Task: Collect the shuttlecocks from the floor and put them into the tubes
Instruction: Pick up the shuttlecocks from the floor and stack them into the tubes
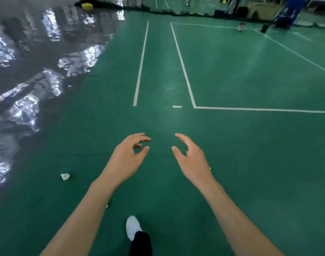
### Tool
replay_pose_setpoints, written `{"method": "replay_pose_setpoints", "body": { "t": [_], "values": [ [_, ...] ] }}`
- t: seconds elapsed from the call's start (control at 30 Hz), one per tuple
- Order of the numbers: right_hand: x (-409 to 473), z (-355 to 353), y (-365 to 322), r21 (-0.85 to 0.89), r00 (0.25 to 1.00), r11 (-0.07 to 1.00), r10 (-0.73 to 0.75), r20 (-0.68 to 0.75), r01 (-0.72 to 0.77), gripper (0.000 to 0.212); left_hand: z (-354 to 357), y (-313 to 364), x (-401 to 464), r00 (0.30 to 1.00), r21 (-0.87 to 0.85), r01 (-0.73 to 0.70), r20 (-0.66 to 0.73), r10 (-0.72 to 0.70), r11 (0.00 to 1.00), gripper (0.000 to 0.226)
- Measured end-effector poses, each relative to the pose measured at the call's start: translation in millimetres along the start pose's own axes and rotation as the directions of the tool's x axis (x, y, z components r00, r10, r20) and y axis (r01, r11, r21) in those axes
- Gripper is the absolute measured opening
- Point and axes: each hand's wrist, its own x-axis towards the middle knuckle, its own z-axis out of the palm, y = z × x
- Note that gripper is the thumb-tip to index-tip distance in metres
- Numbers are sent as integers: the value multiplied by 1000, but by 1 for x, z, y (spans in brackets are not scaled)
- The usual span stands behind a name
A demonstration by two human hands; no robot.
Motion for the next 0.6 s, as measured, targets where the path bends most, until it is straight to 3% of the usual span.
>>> {"method": "replay_pose_setpoints", "body": {
  "t": [0.1,0.2,0.3,0.4,0.6],
  "values": [
    [53,8,-3,-60,996,994,89,-7,-90,45,4,-12,86,995,29,25,99,-27,999,24],
    [113,9,-2,-235,998,971,55,32,-46,45,14,-32,161,973,169,-80,228,40,982,30],
    [169,16,27,-565,995,823,1,104,59,44,36,-61,225,935,359,-214,346,83,908,36],
    [224,37,87,-679,976,731,94,197,67,44,82,-107,281,885,462,-302,460,66,834,37],
    [288,72,242,-789,884,615,364,294,9,53,198,-215,303,880,407,-140,469,-75,903,36]
  ]
}}
